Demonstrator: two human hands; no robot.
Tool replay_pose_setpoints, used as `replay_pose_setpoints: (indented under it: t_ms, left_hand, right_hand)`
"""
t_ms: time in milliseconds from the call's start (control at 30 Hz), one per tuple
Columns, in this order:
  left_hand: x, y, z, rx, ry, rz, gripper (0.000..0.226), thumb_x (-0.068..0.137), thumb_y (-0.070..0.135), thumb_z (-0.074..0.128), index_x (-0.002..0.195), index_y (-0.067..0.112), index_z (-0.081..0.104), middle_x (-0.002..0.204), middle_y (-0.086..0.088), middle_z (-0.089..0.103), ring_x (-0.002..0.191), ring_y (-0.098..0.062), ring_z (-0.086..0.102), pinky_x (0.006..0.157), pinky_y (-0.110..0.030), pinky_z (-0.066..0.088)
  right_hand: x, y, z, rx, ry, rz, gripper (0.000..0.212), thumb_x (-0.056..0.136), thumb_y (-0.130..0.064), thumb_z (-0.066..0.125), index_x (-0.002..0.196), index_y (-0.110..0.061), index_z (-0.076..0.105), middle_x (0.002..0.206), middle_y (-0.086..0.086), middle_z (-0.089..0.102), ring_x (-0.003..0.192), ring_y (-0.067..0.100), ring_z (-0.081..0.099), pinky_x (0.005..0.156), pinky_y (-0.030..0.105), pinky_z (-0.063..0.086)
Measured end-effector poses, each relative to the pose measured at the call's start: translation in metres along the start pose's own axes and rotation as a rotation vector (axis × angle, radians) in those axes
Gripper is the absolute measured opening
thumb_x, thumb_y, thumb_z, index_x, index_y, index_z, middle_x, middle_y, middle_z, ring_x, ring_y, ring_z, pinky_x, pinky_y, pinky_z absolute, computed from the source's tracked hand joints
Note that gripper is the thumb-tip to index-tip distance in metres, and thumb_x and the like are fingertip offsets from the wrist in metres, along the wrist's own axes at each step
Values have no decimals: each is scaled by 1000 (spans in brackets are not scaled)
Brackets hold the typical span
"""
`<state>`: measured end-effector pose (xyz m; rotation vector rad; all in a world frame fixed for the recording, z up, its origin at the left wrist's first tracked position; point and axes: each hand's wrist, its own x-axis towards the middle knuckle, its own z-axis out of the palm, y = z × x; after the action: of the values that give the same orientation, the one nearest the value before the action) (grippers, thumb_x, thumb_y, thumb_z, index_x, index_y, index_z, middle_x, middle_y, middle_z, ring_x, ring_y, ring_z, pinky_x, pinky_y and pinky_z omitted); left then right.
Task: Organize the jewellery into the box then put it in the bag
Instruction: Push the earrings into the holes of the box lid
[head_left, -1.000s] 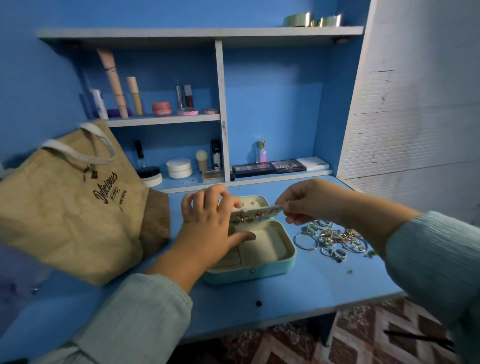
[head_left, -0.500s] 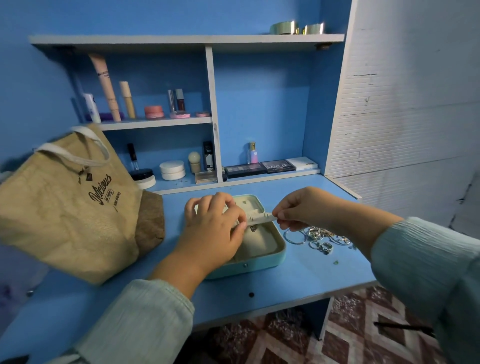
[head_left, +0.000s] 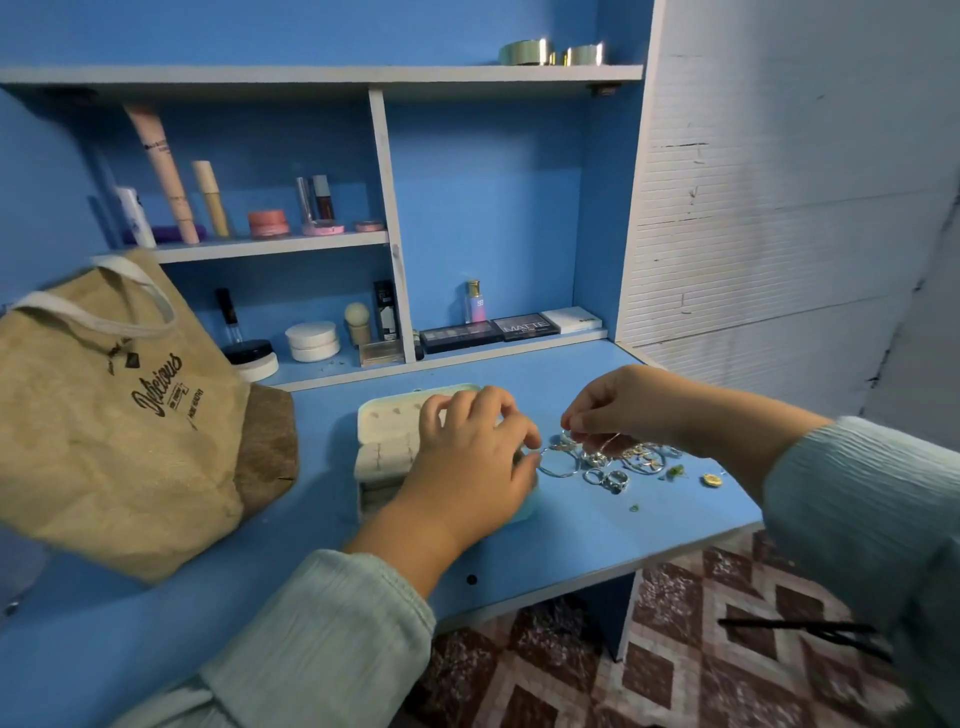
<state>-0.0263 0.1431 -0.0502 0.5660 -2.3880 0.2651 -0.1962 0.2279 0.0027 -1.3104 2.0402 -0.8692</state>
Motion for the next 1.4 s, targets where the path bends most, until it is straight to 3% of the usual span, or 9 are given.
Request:
replay_pose_setpoints:
  t_ms: [100, 233, 367, 467, 533, 667, 800, 1167, 1400]
  left_hand:
    - [11, 20, 7, -11, -51, 49, 18, 75, 42, 49, 71, 34, 65, 86, 9, 57, 82, -18, 58, 82, -32, 22]
    - [18, 47, 20, -59, -237, 127, 22, 92, 39, 50, 106, 31, 66, 115, 8, 49, 113, -19, 41, 91, -33, 15]
    - [17, 67, 38, -114, -232, 148, 24, 90, 38, 56, 109, 30, 67, 116, 6, 52, 116, -21, 42, 91, -35, 18]
    - [17, 70, 49, -45, -229, 209, 17, 75, 39, 68, 92, 36, 72, 95, 9, 59, 94, -20, 57, 76, -32, 20]
    - [16, 69, 59, -47, -211, 214, 18, 63, 38, 79, 80, 37, 72, 82, 10, 60, 78, -19, 60, 69, -31, 20]
    - [16, 68, 70, -70, -127, 230, 6, 65, 37, 65, 68, 39, 69, 75, 13, 58, 72, -17, 60, 68, -30, 19]
    - [18, 68, 77, -62, -74, 224, 5, 64, 35, 63, 62, 39, 66, 73, 16, 57, 72, -15, 59, 68, -30, 18]
    - [11, 66, 86, -15, 28, 145, 10, 70, 39, 60, 62, 34, 65, 80, 15, 58, 83, -10, 39, 70, -30, 19]
    - [9, 65, 79, 4, 17, 144, 8, 70, 41, 64, 65, 34, 66, 82, 15, 58, 83, -11, 44, 72, -31, 20]
  right_hand:
    - [-11, 17, -12, -154, 13, 30, 8, 86, -15, 63, 84, -14, 71, 79, 6, 69, 68, 13, 60, 62, 21, 51]
    - [-23, 43, -26, -354, 26, 80, 8, 86, -20, 63, 79, -22, 68, 78, 2, 67, 65, 13, 56, 61, 24, 49]
    - [-31, 69, -34, -499, 82, 83, 6, 87, -19, 61, 87, -22, 66, 74, -9, 60, 65, 9, 54, 57, 17, 43]
    - [-34, 89, -37, -532, 146, 86, 14, 88, -16, 59, 98, -20, 68, 91, -5, 61, 79, 10, 54, 67, 20, 43]
    - [-35, 101, -38, -534, 196, 76, 16, 89, -14, 58, 102, -20, 66, 94, -4, 57, 76, 8, 50, 61, 16, 38]
    - [-35, 118, -40, -497, 307, 61, 22, 88, -9, 55, 107, -17, 62, 95, -1, 54, 79, 13, 48, 67, 21, 34]
    - [-36, 130, -36, -475, 318, 68, 24, 90, -9, 49, 110, -17, 60, 96, 0, 55, 85, 16, 51, 72, 25, 40]
    - [-36, 133, -24, -518, 333, -25, 22, 93, -22, 54, 110, -17, 67, 103, -5, 46, 86, 10, 47, 77, 18, 36]
    - [-38, 131, -17, -684, 373, -20, 32, 97, -20, 41, 93, -2, 67, 101, 7, 57, 91, 20, 54, 80, 31, 42]
